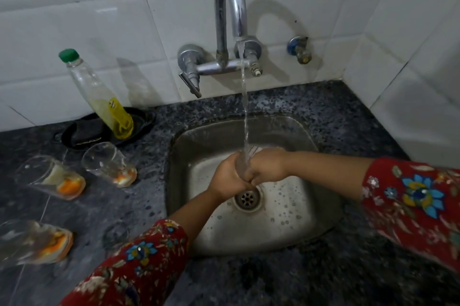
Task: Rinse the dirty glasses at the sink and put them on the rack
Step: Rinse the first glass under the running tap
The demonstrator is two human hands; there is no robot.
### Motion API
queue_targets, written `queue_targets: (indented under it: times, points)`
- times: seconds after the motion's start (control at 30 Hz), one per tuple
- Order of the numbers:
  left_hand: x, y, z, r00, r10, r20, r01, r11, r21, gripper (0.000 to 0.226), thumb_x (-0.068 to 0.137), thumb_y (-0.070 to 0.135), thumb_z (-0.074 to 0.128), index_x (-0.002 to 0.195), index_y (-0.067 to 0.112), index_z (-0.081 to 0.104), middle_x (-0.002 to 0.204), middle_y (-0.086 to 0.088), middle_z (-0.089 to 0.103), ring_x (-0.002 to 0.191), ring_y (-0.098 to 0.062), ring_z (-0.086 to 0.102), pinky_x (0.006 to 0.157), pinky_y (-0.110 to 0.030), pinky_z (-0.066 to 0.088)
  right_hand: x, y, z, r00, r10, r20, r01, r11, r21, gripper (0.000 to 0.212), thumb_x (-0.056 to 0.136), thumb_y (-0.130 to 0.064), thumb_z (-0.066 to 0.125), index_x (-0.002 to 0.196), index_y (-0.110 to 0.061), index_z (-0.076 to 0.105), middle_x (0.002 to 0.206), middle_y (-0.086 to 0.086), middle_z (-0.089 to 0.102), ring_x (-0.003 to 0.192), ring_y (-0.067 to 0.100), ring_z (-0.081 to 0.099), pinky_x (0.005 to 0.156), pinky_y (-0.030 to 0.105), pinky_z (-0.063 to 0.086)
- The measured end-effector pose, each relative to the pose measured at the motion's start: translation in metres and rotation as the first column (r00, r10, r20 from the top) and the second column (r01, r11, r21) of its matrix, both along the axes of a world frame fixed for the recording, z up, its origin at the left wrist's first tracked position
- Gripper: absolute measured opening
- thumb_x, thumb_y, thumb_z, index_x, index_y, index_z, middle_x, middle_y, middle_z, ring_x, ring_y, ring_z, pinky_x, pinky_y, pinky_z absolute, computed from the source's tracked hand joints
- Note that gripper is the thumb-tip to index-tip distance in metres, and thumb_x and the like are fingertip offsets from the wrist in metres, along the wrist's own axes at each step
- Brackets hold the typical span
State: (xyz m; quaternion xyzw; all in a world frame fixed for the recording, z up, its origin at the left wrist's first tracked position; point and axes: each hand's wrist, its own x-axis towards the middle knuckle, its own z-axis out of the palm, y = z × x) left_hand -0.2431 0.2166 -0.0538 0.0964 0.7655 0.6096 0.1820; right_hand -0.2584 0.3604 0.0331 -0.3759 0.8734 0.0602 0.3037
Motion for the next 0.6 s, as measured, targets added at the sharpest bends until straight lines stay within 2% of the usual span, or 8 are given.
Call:
queue_targets:
  times: [0.1, 0.2, 0.3, 0.37, 0.4, 0.47, 0.53, 0.6]
  points:
    - [-0.008, -0.013, 0.012, 0.989, -0.149, -0.025, 0.149, 0.989, -0.008, 0.073, 0.046, 0.014, 0.083, 0.113, 0.02, 0.054, 0.105, 0.009, 0.063, 0.091, 0.006, 0.063, 0.081, -0.016, 0.05, -0.002, 0.011, 0.01, 0.96, 0.24, -0.143, -0.247, 0.969, -0.029, 0.027, 0.095, -0.036, 0.048, 0.115, -0.022, 0.06, 0.116, 0.001, 0.063, 0.104, 0.023, 0.057, 0.081, 0.032, 0.042]
    - [-0.015, -0.013, 0.016, 0.991, -0.133, 0.002, 0.133, 0.991, 0.024, 0.069, 0.059, -0.005, 0.083, 0.118, 0.011, 0.053, 0.105, 0.004, 0.063, 0.089, 0.005, 0.064, 0.077, -0.016, 0.051, -0.014, 0.018, 0.011, 0.903, 0.288, -0.319, -0.343, 0.93, -0.132, 0.038, 0.094, -0.051, 0.039, 0.102, -0.026, 0.066, 0.101, 0.0, 0.069, 0.09, 0.023, 0.063, 0.076, 0.035, 0.05]
    - [-0.006, 0.0, 0.01, 0.987, 0.118, -0.109, -0.123, 0.991, -0.044, 0.048, 0.066, 0.009, 0.08, 0.106, 0.018, 0.056, 0.095, 0.008, 0.064, 0.085, -0.003, 0.064, 0.077, -0.028, 0.055, -0.006, -0.005, 0.002, 0.95, -0.238, -0.202, 0.127, 0.886, -0.447, 0.051, 0.096, -0.051, 0.035, 0.066, -0.017, 0.06, 0.066, 0.003, 0.061, 0.063, 0.022, 0.057, 0.061, 0.034, 0.045]
    - [-0.001, 0.001, 0.007, 0.925, 0.225, -0.305, -0.284, 0.944, -0.166, 0.036, 0.067, 0.024, 0.077, 0.096, 0.022, 0.055, 0.085, 0.011, 0.063, 0.079, 0.001, 0.061, 0.07, -0.026, 0.054, -0.001, -0.027, -0.009, 0.801, -0.594, 0.075, 0.533, 0.651, -0.54, 0.046, 0.097, -0.042, 0.04, 0.068, -0.014, 0.063, 0.07, 0.005, 0.067, 0.069, 0.024, 0.062, 0.066, 0.034, 0.048]
    - [-0.001, -0.001, 0.012, 0.905, 0.215, -0.368, -0.307, 0.928, -0.213, 0.035, 0.067, 0.024, 0.078, 0.094, 0.022, 0.055, 0.081, 0.013, 0.061, 0.074, 0.006, 0.058, 0.065, -0.019, 0.05, 0.003, -0.032, -0.01, 0.758, -0.648, 0.078, 0.569, 0.598, -0.564, 0.044, 0.097, -0.039, 0.041, 0.073, -0.012, 0.066, 0.077, 0.008, 0.071, 0.075, 0.026, 0.065, 0.069, 0.035, 0.05]
    - [-0.01, -0.009, 0.027, 0.952, 0.066, -0.299, -0.132, 0.97, -0.206, 0.044, 0.065, 0.008, 0.082, 0.099, 0.016, 0.056, 0.084, 0.013, 0.061, 0.072, 0.01, 0.059, 0.06, -0.01, 0.044, 0.006, -0.024, -0.01, 0.818, -0.573, -0.046, 0.432, 0.667, -0.607, 0.041, 0.097, -0.039, 0.042, 0.083, -0.01, 0.069, 0.087, 0.012, 0.072, 0.081, 0.028, 0.066, 0.073, 0.038, 0.051]
    - [-0.024, -0.022, 0.041, 0.975, -0.173, -0.142, 0.157, 0.981, -0.118, 0.05, 0.065, -0.011, 0.08, 0.104, 0.009, 0.057, 0.09, 0.009, 0.062, 0.079, 0.01, 0.062, 0.069, -0.006, 0.045, 0.007, -0.005, -0.006, 0.919, -0.329, -0.218, 0.121, 0.76, -0.638, 0.04, 0.095, -0.041, 0.043, 0.092, -0.012, 0.071, 0.089, 0.013, 0.072, 0.077, 0.029, 0.067, 0.069, 0.039, 0.054]
    - [-0.024, -0.018, 0.045, 0.974, -0.224, -0.044, 0.223, 0.974, -0.037, 0.041, 0.066, -0.015, 0.076, 0.099, 0.003, 0.06, 0.084, 0.009, 0.065, 0.074, 0.007, 0.064, 0.069, -0.009, 0.047, 0.003, 0.0, -0.008, 0.866, -0.317, -0.386, -0.051, 0.712, -0.7, 0.045, 0.095, -0.043, 0.039, 0.086, -0.012, 0.071, 0.073, 0.012, 0.07, 0.061, 0.029, 0.066, 0.057, 0.036, 0.055]
